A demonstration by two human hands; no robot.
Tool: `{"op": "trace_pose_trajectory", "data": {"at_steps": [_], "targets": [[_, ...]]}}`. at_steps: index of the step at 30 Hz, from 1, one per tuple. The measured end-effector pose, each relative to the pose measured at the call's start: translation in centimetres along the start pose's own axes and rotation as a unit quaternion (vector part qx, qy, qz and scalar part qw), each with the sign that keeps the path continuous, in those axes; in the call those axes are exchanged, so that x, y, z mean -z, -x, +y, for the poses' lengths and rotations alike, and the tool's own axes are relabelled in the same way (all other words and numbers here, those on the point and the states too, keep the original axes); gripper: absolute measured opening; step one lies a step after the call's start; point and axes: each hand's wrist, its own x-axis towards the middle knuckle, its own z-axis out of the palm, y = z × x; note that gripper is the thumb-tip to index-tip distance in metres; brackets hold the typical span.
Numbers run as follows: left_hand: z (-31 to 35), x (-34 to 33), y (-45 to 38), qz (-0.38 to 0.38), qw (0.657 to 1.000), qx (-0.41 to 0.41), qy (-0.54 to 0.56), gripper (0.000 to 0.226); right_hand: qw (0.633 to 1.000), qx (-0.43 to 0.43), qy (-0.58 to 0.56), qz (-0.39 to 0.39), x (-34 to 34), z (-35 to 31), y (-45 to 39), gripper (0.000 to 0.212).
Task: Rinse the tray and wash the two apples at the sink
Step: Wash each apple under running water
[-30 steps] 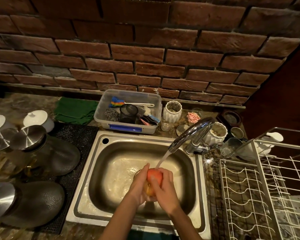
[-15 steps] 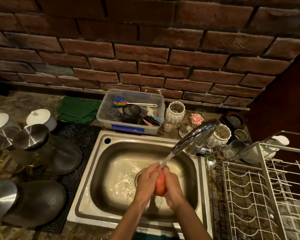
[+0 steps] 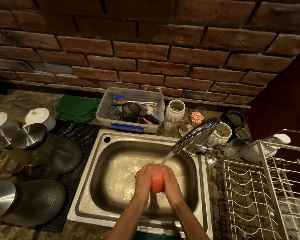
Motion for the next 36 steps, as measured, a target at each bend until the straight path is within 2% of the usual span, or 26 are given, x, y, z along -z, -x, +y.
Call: {"op": "trace_pose_trajectory", "data": {"at_steps": [3,6,9,13,16,18,22,24,26,28,31,36], "targets": [[0.3,0.7,0.2,-0.025,0.998,0.035,0.048,0.032,0.996,0.051,0.061,-0.034,0.1,0.3,0.9,0.044],[0.9,1.8,0.2,-0.108,0.982,0.131,0.078,0.045,0.992,0.076,0.087,-0.055,0.8,0.4,1.0,0.056],[1.1,2.2,0.1,-0.144,0.954,0.212,0.158,0.052,0.981,0.12,0.136,-0.062,1.2,-0.1,0.8,0.036],[0.3,1.6,-0.1,-0.135,0.97,0.139,0.149,0.052,0.989,0.099,0.105,-0.033,0.8,-0.3,0.3,0.027],[-0.1,1.1,0.3,-0.1,0.989,0.061,0.091,0.042,0.996,0.058,0.066,-0.02,0.5,-0.7,0.0,0.027],[-0.4,0.9,0.4,-0.086,0.996,-0.003,0.03,0.042,0.999,0.027,0.031,-0.009,0.4,-1.2,-0.2,0.02],[-0.8,0.9,0.1,-0.07,0.983,-0.116,-0.126,0.022,0.996,-0.033,-0.078,0.005,0.5,-2.1,-0.5,0.026],[-1.3,1.3,-0.5,-0.071,0.969,-0.154,-0.182,0.031,0.984,-0.083,-0.159,-0.007,0.7,-2.6,-0.4,0.03],[-1.6,1.5,-0.6,-0.071,0.958,-0.18,-0.213,0.04,0.974,-0.127,-0.189,-0.016,0.9,-2.9,-0.3,0.033],[-1.8,1.4,-0.3,-0.067,0.953,-0.193,-0.224,0.037,0.972,-0.159,-0.169,-0.014,0.9,-3.2,-0.4,0.035],[-2.3,1.2,0.1,-0.047,0.961,-0.174,-0.211,0.047,0.977,-0.174,-0.12,0.01,0.4,-3.6,-0.5,0.031],[-1.7,0.6,-0.2,0.004,0.99,-0.093,-0.109,0.026,0.995,-0.044,0.066,0.059,-0.4,-2.6,0.0,0.025]]}}
